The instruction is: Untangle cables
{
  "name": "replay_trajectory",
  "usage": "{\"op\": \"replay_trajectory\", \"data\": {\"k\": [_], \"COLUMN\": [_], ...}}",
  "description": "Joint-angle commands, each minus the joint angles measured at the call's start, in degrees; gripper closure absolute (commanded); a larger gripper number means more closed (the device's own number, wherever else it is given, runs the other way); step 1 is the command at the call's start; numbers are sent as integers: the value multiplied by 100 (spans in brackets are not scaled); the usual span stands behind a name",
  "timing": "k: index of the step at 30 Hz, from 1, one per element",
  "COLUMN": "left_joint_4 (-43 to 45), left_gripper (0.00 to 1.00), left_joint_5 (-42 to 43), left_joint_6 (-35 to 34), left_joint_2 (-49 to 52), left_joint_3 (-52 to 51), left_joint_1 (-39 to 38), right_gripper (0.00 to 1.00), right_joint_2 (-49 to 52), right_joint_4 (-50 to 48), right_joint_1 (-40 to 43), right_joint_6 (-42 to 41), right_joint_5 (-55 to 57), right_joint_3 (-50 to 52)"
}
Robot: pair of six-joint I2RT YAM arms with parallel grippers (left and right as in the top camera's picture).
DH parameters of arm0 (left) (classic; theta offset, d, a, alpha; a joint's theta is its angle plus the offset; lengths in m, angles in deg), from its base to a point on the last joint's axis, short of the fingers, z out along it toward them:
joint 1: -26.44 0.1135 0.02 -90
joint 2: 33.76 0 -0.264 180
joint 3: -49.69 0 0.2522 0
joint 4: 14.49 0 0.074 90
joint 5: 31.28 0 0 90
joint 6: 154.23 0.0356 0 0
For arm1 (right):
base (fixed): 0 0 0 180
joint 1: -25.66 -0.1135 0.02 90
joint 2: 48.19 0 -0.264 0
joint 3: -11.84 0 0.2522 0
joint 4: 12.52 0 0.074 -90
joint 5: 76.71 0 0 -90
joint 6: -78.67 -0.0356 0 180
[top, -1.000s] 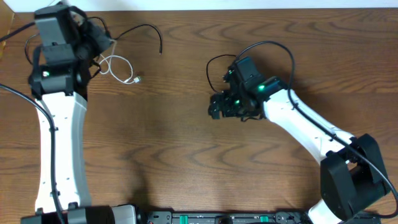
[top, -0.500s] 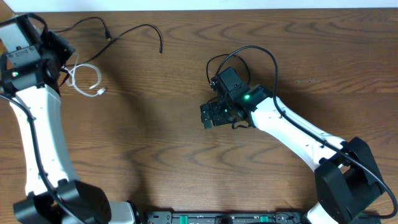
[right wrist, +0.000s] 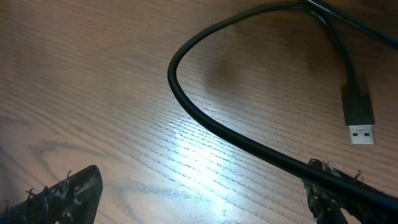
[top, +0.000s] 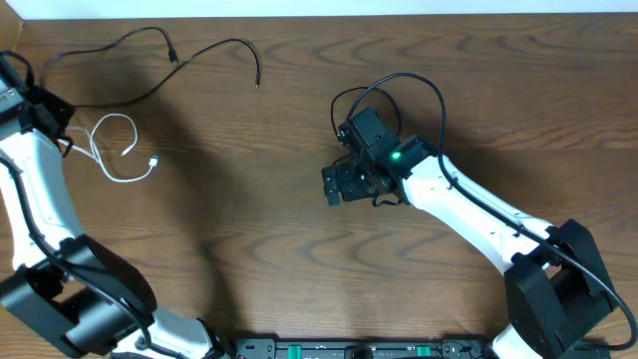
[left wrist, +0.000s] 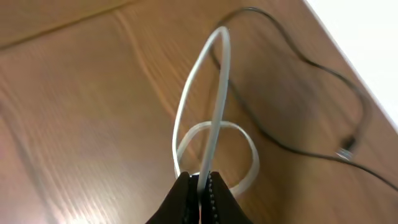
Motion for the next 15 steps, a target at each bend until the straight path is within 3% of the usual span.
{"op": "replay_trajectory", "data": {"k": [1, 6, 13, 15], "left_joint_4": [190, 514, 1250, 1285], "left_gripper": [93, 93, 93, 93], "left_joint_5": [-868, -1987, -2085, -2083], "left_joint_6": [765, 876, 1825, 1818], "left_joint_2": [221, 221, 221, 223], "left_joint_3": [33, 35, 35, 35], "left_joint_1": [173, 356, 468, 468], "right_gripper": [1, 1, 1, 1], "right_joint_2": [-76, -76, -76, -76], "right_joint_4": [13, 7, 26, 20], "right_joint_1": [-39, -39, -39, -39], "right_joint_6": [44, 42, 44, 44], "right_joint_5": [83, 83, 83, 83], "right_joint_3": [-46, -46, -46, -46]}}
